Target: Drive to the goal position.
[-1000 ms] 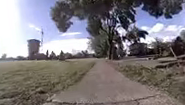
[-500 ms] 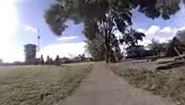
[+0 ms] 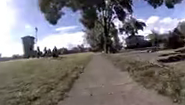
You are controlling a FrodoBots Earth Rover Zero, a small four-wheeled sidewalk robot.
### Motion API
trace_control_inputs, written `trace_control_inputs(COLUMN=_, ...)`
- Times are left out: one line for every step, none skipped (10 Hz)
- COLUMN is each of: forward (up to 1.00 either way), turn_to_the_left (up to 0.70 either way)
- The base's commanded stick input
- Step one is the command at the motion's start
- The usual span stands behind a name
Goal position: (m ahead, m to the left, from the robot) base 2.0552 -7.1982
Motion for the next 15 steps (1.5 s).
trace_control_inputs(forward=1.0, turn_to_the_left=0.0)
trace_control_inputs(forward=1.0, turn_to_the_left=0.0)
trace_control_inputs(forward=1.0, turn_to_the_left=0.0)
trace_control_inputs(forward=1.0, turn_to_the_left=0.0)
trace_control_inputs(forward=1.0, turn_to_the_left=0.0)
trace_control_inputs(forward=1.0, turn_to_the_left=0.0)
trace_control_inputs(forward=1.0, turn_to_the_left=0.0)
trace_control_inputs(forward=1.0, turn_to_the_left=0.0)
trace_control_inputs(forward=1.0, turn_to_the_left=0.0)
trace_control_inputs(forward=1.0, turn_to_the_left=0.0)
trace_control_inputs(forward=1.0, turn_to_the_left=0.0)
trace_control_inputs(forward=1.0, turn_to_the_left=0.0)
trace_control_inputs(forward=1.0, turn_to_the_left=0.0)
trace_control_inputs(forward=1.0, turn_to_the_left=0.0)
trace_control_inputs(forward=1.0, turn_to_the_left=0.0)
